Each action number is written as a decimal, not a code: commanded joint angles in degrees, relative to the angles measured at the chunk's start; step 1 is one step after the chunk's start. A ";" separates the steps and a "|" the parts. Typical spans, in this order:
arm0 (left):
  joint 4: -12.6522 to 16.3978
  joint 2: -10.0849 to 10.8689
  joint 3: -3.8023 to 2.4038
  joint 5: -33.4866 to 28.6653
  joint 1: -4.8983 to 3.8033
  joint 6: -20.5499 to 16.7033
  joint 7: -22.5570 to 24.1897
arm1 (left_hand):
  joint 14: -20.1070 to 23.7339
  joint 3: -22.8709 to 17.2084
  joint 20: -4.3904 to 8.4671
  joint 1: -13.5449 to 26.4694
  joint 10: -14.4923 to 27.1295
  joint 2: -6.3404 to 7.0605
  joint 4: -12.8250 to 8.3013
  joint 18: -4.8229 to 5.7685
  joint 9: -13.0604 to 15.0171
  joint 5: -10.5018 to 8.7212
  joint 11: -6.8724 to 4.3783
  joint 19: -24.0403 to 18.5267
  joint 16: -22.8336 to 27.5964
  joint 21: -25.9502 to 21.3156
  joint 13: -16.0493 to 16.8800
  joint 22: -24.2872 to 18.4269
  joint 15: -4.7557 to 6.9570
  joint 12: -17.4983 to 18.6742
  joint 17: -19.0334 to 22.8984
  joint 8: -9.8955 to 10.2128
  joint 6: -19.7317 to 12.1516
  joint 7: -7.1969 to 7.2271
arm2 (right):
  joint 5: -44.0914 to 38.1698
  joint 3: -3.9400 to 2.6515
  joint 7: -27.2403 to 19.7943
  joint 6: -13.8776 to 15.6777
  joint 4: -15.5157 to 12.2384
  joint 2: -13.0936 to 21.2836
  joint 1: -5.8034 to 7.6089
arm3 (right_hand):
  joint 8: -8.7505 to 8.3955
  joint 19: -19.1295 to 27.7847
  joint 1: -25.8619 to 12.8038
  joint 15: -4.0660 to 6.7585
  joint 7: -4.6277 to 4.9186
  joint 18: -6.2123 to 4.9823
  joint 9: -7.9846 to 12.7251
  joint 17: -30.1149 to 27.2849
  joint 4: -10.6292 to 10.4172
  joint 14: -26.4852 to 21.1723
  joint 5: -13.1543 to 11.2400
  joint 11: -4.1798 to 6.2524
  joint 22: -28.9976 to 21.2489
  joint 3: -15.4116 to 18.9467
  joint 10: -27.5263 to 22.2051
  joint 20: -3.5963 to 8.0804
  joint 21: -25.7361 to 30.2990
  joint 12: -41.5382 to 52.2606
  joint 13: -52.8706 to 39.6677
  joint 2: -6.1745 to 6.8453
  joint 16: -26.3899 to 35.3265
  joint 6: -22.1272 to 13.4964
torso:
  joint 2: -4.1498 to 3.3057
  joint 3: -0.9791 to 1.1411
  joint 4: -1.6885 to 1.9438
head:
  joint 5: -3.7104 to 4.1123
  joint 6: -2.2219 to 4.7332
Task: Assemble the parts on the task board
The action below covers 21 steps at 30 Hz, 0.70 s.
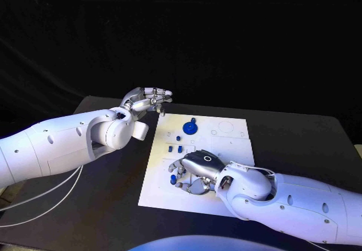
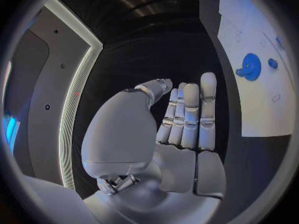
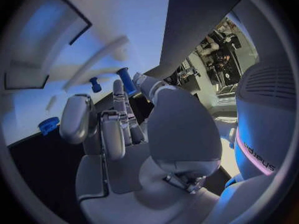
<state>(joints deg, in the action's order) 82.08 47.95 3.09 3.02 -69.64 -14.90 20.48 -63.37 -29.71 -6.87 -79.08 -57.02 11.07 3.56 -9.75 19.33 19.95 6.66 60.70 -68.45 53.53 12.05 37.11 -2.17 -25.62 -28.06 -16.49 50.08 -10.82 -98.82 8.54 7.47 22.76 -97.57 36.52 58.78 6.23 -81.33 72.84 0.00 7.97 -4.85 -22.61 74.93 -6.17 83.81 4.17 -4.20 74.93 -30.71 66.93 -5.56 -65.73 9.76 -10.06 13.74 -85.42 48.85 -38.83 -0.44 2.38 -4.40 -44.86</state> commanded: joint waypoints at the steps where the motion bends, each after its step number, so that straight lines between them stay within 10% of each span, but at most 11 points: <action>1: 0.13 0.00 -0.04 -0.17 -0.05 1.15 0.18 | 0.31 0.11 -0.36 0.17 0.41 -0.35 0.07 -0.83 -0.04 -0.01 -0.08 0.05 -0.26 -0.20 0.05 -0.09 0.06 -0.14 0.05 0.17 -0.58 -0.01 | 1.00 -0.50 -1.95 6.93 -1.88 1.88 -0.05 | -0.38 -0.31 -0.33 0.36 -0.13 0.14 0.14 4.17 -0.04 3.98 -0.17 0.21 3.90 0.48 -0.37 0.06 -0.38 -0.05 -0.14 0.22 -0.36 -0.65 | 0.04 -0.01 -0.07 | 0.34 0.15; 7: 0.13 0.11 -0.03 -0.18 -0.05 1.25 0.16 | 0.32 0.13 -0.37 0.19 0.44 -0.34 0.08 -0.83 -0.04 -0.03 -0.08 0.05 -0.27 -0.21 0.07 -0.10 0.06 -0.18 0.06 0.16 -0.60 -0.01 | 15.50 -1.46 -6.30 11.40 -5.75 8.63 2.03 | 1.40 -0.34 1.09 0.97 -0.03 0.10 -0.48 4.23 0.30 4.01 1.33 0.84 3.93 0.29 3.32 0.50 -0.15 2.17 -1.44 -0.75 -0.41 2.82 | 0.24 -0.15 -0.18 | 2.23 0.60; 15: 0.47 0.27 0.12 -0.19 -0.05 1.17 0.17 | 0.33 0.17 -0.37 0.23 0.47 -0.31 0.11 -0.83 -0.04 -0.04 -0.07 0.05 -0.28 -0.23 0.08 -0.11 0.05 -0.20 0.07 0.16 -0.61 -0.01 | 33.69 -1.50 -2.95 3.10 -8.88 20.63 6.25 | 6.12 -2.07 -1.96 2.25 -1.39 0.96 -3.17 7.16 -1.38 4.70 5.41 2.52 6.42 5.41 8.23 1.72 -4.58 15.68 -13.25 -0.65 -1.76 9.25 | 0.83 -0.35 -0.95 | 5.28 0.78; 21: 0.94 0.17 0.29 -0.20 -0.04 1.21 0.22 | 0.34 0.22 -0.39 0.30 0.50 -0.28 0.15 -0.83 -0.04 -0.05 -0.07 0.05 -0.29 -0.25 0.09 -0.12 0.04 -0.24 0.08 0.15 -0.62 -0.01 | 36.18 -0.42 -0.60 3.35 -11.98 27.98 6.27 | 9.23 -3.10 -2.10 2.40 -1.96 1.52 -7.16 9.34 -3.62 5.13 6.05 2.93 8.33 9.12 11.32 2.11 -7.39 56.14 -54.77 -1.80 -2.72 7.78 | 1.33 -0.35 -1.54 | 7.20 0.46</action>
<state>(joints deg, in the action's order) 82.75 48.24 3.40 3.02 -69.63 -14.65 20.36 -63.37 -29.72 -6.87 -79.08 -57.03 11.07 3.56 -9.75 19.34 19.95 6.65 60.70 -68.45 53.53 12.09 37.05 -2.17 -25.62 -28.07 -16.49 49.67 -10.84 -67.40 7.98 4.82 27.87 -108.57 63.67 65.32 15.24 -83.82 70.74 2.31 5.90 -3.93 -29.47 74.92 -9.62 84.03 9.97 -1.25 74.91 -21.92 77.62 -3.50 -72.87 62.84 -61.64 12.50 -87.89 56.94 -37.86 -0.74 1.29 1.96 -44.26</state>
